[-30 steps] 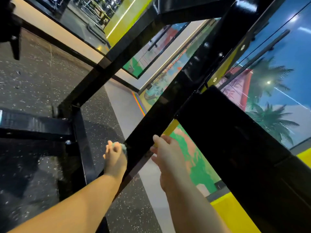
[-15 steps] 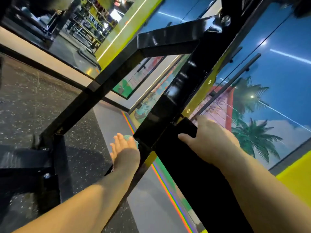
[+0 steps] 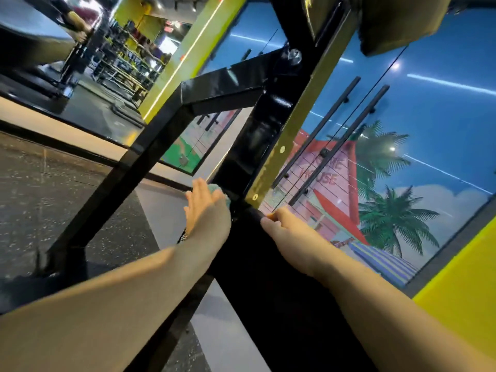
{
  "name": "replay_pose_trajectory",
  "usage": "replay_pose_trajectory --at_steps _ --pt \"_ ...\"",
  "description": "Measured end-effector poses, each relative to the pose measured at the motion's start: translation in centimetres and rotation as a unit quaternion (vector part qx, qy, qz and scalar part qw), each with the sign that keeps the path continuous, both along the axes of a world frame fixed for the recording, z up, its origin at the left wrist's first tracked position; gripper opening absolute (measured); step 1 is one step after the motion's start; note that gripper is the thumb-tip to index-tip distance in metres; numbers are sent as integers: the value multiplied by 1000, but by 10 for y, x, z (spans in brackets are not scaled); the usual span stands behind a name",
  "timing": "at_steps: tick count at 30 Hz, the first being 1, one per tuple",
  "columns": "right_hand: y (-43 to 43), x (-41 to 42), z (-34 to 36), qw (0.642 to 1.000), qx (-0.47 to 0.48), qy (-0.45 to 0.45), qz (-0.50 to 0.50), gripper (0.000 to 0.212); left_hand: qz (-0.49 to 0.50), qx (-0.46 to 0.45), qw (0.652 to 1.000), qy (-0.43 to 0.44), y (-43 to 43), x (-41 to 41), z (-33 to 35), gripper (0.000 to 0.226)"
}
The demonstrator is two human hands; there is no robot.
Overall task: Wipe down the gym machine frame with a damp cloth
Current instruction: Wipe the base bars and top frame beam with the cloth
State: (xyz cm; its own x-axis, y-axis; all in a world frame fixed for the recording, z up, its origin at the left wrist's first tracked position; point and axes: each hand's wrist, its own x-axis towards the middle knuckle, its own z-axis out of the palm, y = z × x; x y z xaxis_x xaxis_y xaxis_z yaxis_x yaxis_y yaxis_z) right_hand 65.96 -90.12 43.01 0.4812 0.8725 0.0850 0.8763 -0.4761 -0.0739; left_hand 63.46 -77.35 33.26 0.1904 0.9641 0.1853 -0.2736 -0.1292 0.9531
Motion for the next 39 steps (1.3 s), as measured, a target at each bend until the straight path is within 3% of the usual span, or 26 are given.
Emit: replay_pose_trajectory --at_steps 3,6,10,13,17,20,27,31,34,36,39 --pt "-2 5 1 1000 13 27 1 34 4 8 1000 -12 27 -2 73 51" --pt "-1 8 4 998 19 62 2 34 -12 92 996 -14 32 -3 114 47" --pt "1 11 7 997 22 74 -10 35 8 121 992 -22 -9 -6 49 53" --pt "-1 9 6 997 19 79 -12 36 -1 125 992 26 -21 -8 8 55" --pt "-2 11 6 995 15 97 -6 36 18 191 981 5 0 -12 76 53" --pt "1 16 5 995 7 100 2 37 -15 180 983 -35 24 -15 126 51" --pt "1 9 9 997 14 76 -8 39 -16 97 995 -8 -9 -9 38 53" --pt "-4 6 8 996 5 94 -4 38 -17 138 990 39 8 -14 117 51" --pt "-3 7 8 995 5 95 3 38 29 155 987 25 36 -14 184 52" --pt "0 10 10 996 7 93 1 38 42 176 983 23 41 -7 186 52" --pt "1 12 11 996 2 90 -7 37 40 179 983 5 26 -2 134 50"
